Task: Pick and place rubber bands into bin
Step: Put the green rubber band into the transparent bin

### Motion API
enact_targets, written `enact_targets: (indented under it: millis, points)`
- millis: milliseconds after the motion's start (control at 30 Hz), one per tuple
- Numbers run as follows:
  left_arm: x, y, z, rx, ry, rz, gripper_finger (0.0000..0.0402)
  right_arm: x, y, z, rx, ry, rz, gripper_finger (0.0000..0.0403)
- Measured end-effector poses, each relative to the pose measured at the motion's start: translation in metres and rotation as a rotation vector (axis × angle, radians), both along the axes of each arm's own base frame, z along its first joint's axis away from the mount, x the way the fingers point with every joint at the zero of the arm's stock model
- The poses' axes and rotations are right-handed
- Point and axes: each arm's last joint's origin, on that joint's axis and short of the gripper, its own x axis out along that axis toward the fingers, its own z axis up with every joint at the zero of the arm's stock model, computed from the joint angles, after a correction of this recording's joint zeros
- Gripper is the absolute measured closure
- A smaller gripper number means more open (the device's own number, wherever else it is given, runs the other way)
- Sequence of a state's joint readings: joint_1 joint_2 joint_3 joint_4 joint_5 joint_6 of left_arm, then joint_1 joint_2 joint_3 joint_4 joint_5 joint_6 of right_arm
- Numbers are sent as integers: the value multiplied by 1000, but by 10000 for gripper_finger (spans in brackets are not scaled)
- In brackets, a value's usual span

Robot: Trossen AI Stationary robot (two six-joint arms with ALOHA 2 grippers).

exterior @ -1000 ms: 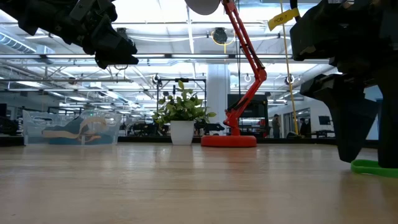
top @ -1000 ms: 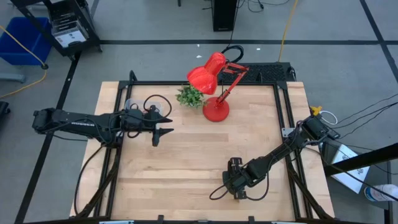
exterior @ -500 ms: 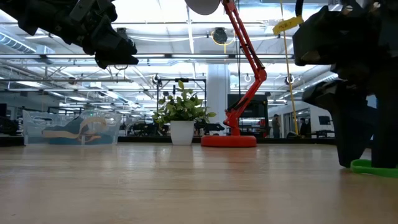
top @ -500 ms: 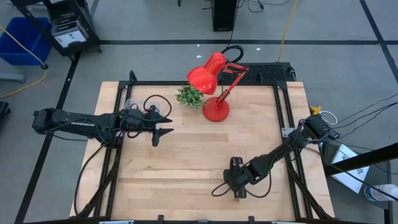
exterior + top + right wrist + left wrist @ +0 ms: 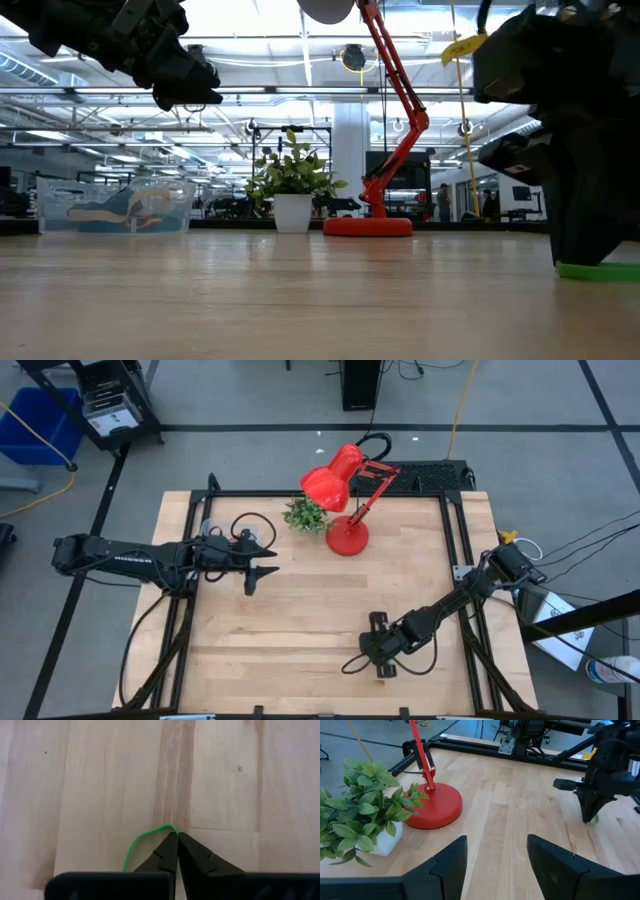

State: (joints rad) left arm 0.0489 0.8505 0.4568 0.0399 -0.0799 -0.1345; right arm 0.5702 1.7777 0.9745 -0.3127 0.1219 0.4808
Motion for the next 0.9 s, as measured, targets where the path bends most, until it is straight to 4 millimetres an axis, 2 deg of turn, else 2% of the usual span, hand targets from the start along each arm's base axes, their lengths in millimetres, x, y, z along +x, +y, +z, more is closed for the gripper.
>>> enact_targets:
  millis: [167, 300, 500, 633, 767, 900]
  points:
    - [0, 0, 0, -5, -5, 1, 188, -3, -10, 23, -150, -129, 33, 401]
    - [0, 0, 0, -58, -9, 21, 188, -4, -25, 60, -274, -302, -20, 402]
    - [-1, -3, -3, -122, 4, 32, 188, -11, -55, 118, -354, -512, -41, 402]
    - [-1, -3, -6, -112, 15, 43, 188, -19, -75, 145, -452, -602, -43, 402]
    - [-1, -2, -6, -104, 13, 64, 188, -22, -91, 155, -527, -629, -65, 402]
    - [-1, -2, -5, -99, 11, 81, 188, -22, -107, 144, -589, -612, -67, 403]
